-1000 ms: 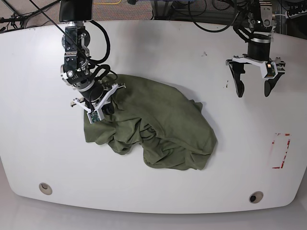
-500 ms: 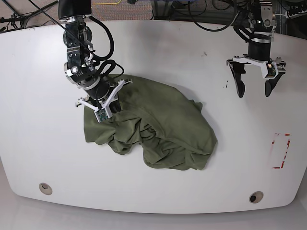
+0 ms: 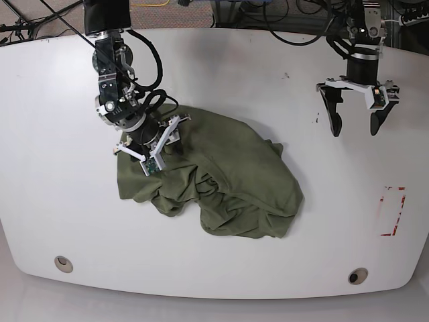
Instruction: Fold the T-shirt properly
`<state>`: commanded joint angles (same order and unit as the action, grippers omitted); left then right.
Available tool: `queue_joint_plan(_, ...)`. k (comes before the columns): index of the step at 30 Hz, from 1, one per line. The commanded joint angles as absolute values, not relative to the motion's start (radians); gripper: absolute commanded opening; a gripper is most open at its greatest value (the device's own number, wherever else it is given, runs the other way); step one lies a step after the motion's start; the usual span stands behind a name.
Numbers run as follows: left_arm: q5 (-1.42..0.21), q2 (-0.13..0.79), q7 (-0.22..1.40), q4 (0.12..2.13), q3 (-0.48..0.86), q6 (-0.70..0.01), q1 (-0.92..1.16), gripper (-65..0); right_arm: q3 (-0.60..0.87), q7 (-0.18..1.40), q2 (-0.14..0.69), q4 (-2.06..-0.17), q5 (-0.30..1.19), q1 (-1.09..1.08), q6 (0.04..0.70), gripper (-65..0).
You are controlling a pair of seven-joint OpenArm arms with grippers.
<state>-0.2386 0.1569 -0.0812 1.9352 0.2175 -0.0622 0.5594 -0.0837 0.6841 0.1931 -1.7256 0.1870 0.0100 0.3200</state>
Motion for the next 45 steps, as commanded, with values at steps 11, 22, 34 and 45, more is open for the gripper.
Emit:
queue_joint_plan(11,-0.236,0.157,-0.091,1.936,0.218,-0.060,0.566,-13.9,-0.094,0.628,0.161,-1.632,0.190,-0.044,0.321,-31.5)
queue_joint_plan(22,-0.237,0.157,-0.093,1.936,0.220,-0.061,0.567,-14.0,-0.083,0.594,0.153,-1.502,0.187,-0.111,0.319,-30.5)
queue_joint_plan(34,-0.235,0.159,-0.101,1.932,0.219,-0.058,0.569,-14.1,-0.094,0.605,0.156,-1.513,0.193,-0.088,0.326,-28.1)
queue_joint_plan(45,-0.234,0.162,-0.107,1.935,0.224,-0.059,0.569,-14.1,-0.083,0.609,0.165,-1.616,0.208,-0.011,0.326,-20.3)
